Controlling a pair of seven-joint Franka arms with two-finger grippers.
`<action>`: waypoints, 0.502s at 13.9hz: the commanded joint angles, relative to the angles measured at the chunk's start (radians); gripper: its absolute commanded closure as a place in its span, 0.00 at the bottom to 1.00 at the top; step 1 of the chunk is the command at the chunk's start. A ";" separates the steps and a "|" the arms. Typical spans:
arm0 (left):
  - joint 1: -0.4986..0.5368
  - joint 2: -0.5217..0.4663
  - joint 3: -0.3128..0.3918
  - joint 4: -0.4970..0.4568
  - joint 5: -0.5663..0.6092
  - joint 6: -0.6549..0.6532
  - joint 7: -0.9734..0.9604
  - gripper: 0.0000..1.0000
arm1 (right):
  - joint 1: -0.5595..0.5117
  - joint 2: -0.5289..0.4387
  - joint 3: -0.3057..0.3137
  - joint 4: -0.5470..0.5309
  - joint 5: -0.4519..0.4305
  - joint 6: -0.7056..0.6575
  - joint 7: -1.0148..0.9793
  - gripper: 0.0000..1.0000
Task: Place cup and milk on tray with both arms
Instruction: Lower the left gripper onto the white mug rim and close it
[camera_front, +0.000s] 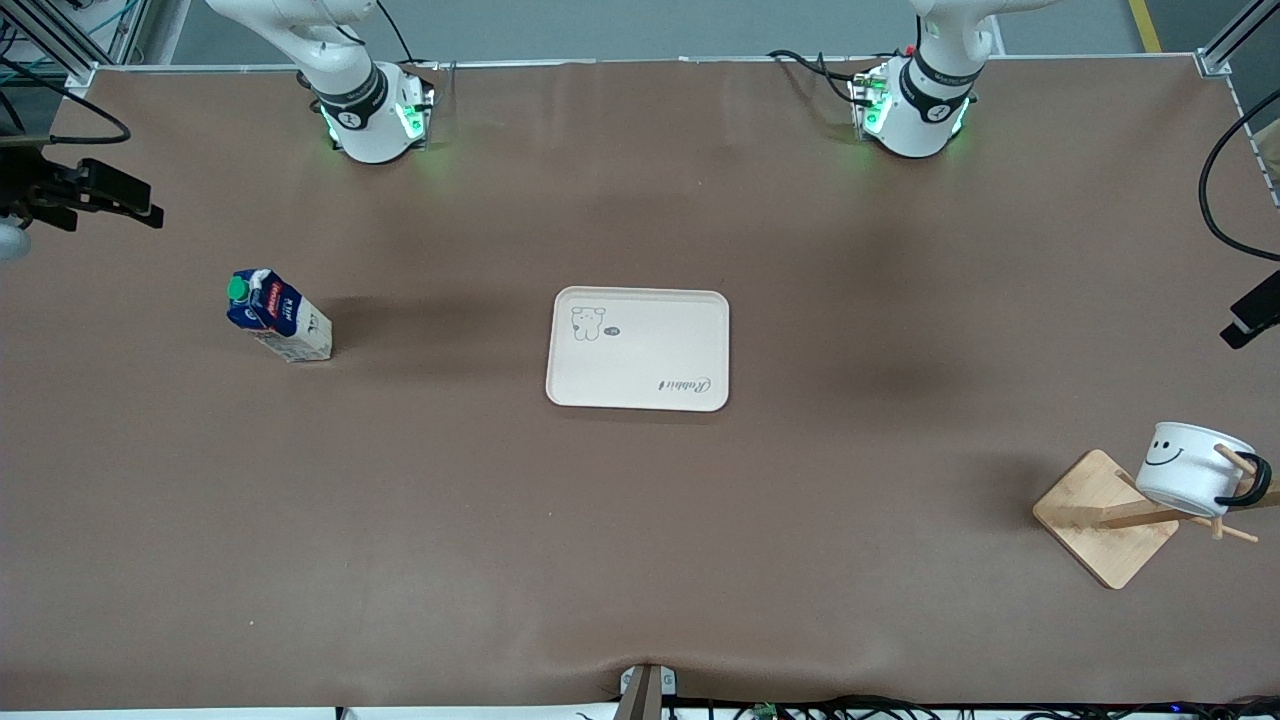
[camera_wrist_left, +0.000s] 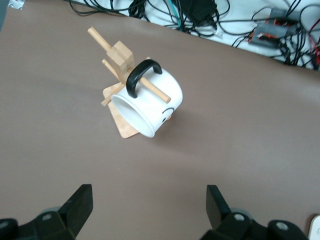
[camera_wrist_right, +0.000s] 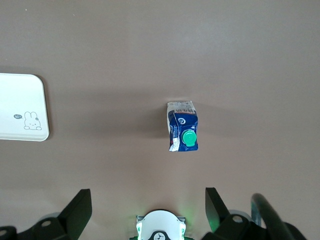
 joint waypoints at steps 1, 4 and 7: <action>0.022 -0.045 -0.008 -0.084 -0.059 0.086 0.000 0.00 | -0.009 -0.009 0.003 -0.009 0.017 -0.004 0.002 0.00; 0.030 -0.082 -0.008 -0.197 -0.107 0.229 0.000 0.00 | -0.009 -0.009 0.003 -0.009 0.017 -0.004 0.002 0.00; 0.040 -0.085 -0.008 -0.267 -0.183 0.329 0.014 0.00 | -0.009 -0.009 0.003 -0.009 0.017 -0.004 0.002 0.00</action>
